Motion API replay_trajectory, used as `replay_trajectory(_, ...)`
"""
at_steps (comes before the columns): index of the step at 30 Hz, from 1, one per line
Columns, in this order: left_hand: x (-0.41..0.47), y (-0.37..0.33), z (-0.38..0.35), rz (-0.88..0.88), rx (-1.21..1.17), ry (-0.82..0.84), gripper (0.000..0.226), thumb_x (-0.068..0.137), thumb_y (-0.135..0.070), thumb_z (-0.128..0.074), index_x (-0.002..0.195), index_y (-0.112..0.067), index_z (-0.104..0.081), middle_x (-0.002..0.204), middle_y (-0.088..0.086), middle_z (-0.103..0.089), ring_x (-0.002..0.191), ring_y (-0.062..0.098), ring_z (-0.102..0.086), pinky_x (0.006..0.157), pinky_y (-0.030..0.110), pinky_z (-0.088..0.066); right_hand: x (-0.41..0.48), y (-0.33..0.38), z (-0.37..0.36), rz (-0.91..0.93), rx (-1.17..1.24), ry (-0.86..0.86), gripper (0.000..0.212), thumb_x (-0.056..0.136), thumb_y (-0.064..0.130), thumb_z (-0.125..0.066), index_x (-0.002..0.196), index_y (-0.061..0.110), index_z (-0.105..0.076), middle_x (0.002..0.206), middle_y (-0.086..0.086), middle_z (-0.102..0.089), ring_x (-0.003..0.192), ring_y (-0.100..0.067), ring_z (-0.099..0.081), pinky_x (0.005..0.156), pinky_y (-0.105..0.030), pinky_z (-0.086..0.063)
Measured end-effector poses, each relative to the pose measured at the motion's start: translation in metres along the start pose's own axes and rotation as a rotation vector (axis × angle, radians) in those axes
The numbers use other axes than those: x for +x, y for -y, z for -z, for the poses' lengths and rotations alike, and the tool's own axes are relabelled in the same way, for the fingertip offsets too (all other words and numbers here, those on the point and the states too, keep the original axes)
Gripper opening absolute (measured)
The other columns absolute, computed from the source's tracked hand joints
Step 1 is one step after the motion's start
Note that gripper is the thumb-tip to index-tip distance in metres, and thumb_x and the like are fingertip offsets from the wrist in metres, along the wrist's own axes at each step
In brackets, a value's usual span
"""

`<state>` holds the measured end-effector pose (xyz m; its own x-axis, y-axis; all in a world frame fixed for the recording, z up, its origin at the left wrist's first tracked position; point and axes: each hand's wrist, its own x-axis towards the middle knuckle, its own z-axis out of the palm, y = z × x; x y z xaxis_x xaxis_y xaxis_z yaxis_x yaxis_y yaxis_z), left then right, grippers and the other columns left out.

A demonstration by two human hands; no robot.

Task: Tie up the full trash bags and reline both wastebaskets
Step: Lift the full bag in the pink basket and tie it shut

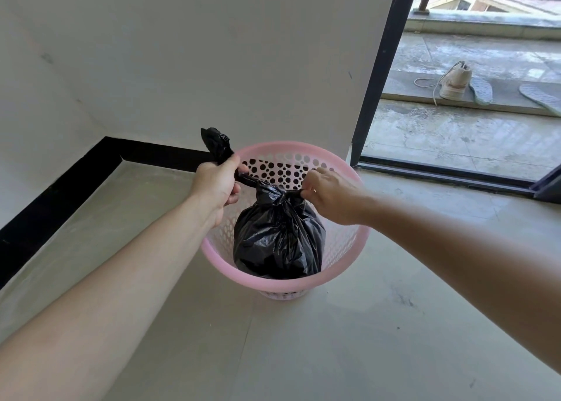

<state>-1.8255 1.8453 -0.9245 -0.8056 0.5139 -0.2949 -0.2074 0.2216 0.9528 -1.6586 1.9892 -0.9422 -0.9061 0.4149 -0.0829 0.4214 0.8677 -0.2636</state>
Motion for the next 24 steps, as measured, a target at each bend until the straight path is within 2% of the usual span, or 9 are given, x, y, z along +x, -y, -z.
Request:
replay_trajectory(1,0.0,-0.003,0.001,-0.018,0.016,-0.027,0.02,0.091,-0.025,-0.065,0.092,-0.01,-0.053,0.08,0.009,-0.054,0.052,0.012,-0.044,0.044,0.025,-0.031,-0.002,0.001,0.001,-0.019,0.053,0.014,0.03,0.105,0.032,-0.041,0.118,0.011,-0.057,0.109,-0.005,-0.053,0.103,-0.025,-0.055,0.086,-0.035,-0.043)
replay_trajectory(2,0.0,-0.007,0.002,-0.033,0.049,-0.058,0.037,0.085,-0.027,-0.071,0.107,-0.009,-0.048,0.09,0.011,-0.057,0.059,0.014,-0.051,0.047,0.025,-0.037,-0.003,0.002,0.002,-0.033,0.084,0.013,0.029,0.105,0.031,-0.042,0.119,0.01,-0.057,0.111,-0.006,-0.052,0.11,-0.027,-0.054,0.086,-0.033,-0.04)
replay_trajectory(5,-0.003,-0.026,0.005,-0.208,0.255,-0.266,0.087,0.078,-0.031,-0.077,0.142,-0.015,-0.021,0.139,0.013,-0.037,0.107,0.02,-0.049,0.084,0.027,-0.041,-0.005,0.006,0.004,-0.061,0.163,-0.025,0.028,0.105,0.029,-0.043,0.117,0.01,-0.059,0.131,-0.017,-0.053,0.141,-0.03,-0.036,0.104,-0.035,-0.033)
replay_trajectory(8,-0.012,-0.042,0.002,-0.592,0.509,-0.376,0.071,0.082,-0.03,-0.073,0.141,-0.014,-0.036,0.14,0.012,-0.033,0.125,0.021,-0.037,0.095,0.019,-0.027,-0.003,0.009,0.003,-0.074,0.227,-0.032,0.023,0.105,0.028,-0.044,0.111,0.012,-0.059,0.132,-0.017,-0.054,0.144,-0.029,-0.031,0.107,-0.035,-0.03)
replay_trajectory(11,-0.018,-0.035,-0.01,-0.785,0.729,-0.183,0.04,0.087,-0.037,-0.065,0.121,-0.017,-0.058,0.125,0.007,-0.05,0.122,0.023,-0.041,0.097,0.023,-0.029,0.0,0.009,0.002,-0.087,0.283,-0.026,0.018,0.104,0.028,-0.044,0.104,0.014,-0.055,0.114,-0.009,-0.055,0.129,-0.031,-0.044,0.093,-0.032,-0.034)
replay_trajectory(13,-0.021,-0.014,-0.018,-0.756,0.894,0.045,0.035,0.089,-0.041,-0.062,0.119,-0.021,-0.06,0.122,0.004,-0.055,0.12,0.021,-0.045,0.095,0.026,-0.032,0.002,0.009,0.001,-0.096,0.305,-0.023,0.018,0.104,0.027,-0.045,0.105,0.013,-0.055,0.107,-0.004,-0.054,0.114,-0.029,-0.051,0.085,-0.03,-0.035)
replay_trajectory(17,-0.024,0.031,-0.014,-0.365,1.143,0.459,0.048,0.081,-0.045,-0.068,0.124,-0.031,-0.052,0.118,-0.007,-0.061,0.109,0.016,-0.059,0.096,0.042,-0.049,0.002,0.005,-0.002,-0.079,0.309,0.008,0.013,0.104,0.024,-0.042,0.103,0.013,-0.049,0.105,-0.005,-0.056,0.098,-0.025,-0.052,0.08,-0.033,-0.036)
replay_trajectory(21,-0.018,0.03,-0.01,-0.325,1.143,0.378,0.028,0.087,-0.023,-0.06,0.115,-0.028,-0.056,0.095,-0.008,-0.065,0.083,0.013,-0.063,0.075,0.036,-0.055,0.004,0.01,-0.002,-0.052,0.33,0.011,0.01,0.105,0.023,-0.039,0.102,0.015,-0.043,0.105,-0.004,-0.054,0.095,-0.024,-0.051,0.082,-0.036,-0.04)
replay_trajectory(24,-0.019,0.019,-0.008,-0.345,1.066,0.262,0.033,0.085,-0.004,-0.053,0.107,-0.028,-0.059,0.084,-0.004,-0.066,0.073,0.016,-0.064,0.069,0.038,-0.055,0.003,0.015,0.003,-0.055,0.415,-0.03,0.009,0.104,0.023,-0.04,0.101,0.017,-0.043,0.1,0.0,-0.054,0.092,-0.018,-0.05,0.079,-0.034,-0.04)
